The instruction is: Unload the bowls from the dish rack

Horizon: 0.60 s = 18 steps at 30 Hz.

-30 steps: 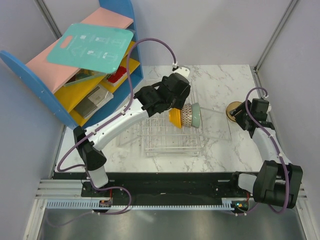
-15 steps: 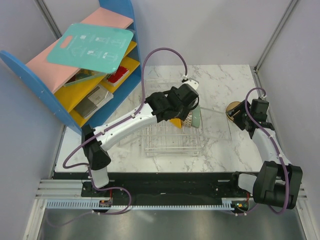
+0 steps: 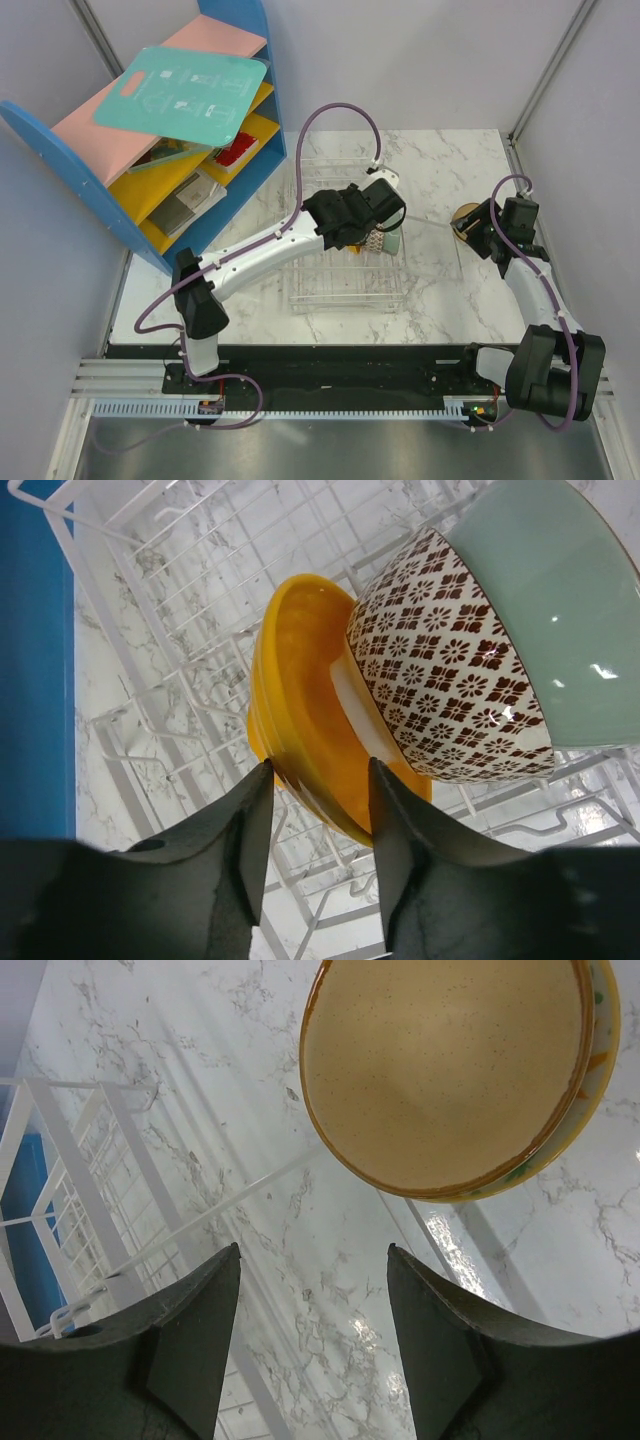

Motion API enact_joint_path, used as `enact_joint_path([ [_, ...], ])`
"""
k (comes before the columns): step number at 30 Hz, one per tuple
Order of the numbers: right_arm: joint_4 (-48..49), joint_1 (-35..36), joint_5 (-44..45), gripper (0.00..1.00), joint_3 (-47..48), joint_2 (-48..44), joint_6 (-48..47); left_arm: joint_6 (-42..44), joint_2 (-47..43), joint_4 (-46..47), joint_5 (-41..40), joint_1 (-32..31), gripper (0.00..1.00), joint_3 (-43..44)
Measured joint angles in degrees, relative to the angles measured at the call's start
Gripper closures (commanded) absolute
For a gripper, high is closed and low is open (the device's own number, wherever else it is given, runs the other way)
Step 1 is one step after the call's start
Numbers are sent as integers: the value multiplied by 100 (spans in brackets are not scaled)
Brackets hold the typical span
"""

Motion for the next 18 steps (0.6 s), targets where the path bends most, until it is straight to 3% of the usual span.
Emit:
enact_joint_path([
  [7,103,0,-142,32,0,-13,2,-42,0,-63,-328,11,72,11],
  [13,120,0,-157,32,-15,-15,4,-44,4,-114,-404,11,98,13],
  [18,120,0,-210,32,-20,-13,4,-42,35,-297,-417,22,98,146],
])
